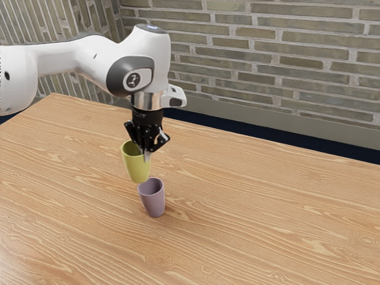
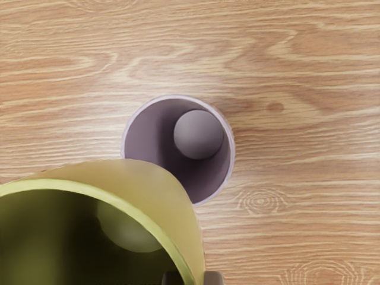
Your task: Place the left cup onto the right cup
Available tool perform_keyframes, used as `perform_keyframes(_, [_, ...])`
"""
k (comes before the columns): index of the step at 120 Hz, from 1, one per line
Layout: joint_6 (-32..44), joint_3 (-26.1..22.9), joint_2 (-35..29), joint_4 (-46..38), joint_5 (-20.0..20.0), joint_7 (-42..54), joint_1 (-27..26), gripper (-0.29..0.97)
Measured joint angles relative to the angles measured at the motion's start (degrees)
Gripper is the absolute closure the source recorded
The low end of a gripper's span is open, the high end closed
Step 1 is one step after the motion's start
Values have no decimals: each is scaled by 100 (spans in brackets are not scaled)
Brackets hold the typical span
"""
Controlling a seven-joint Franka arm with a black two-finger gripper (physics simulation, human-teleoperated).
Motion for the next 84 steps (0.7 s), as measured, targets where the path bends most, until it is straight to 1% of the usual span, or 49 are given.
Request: perform_keyframes(84, [44, 17, 592, 408, 45, -103, -28, 79])
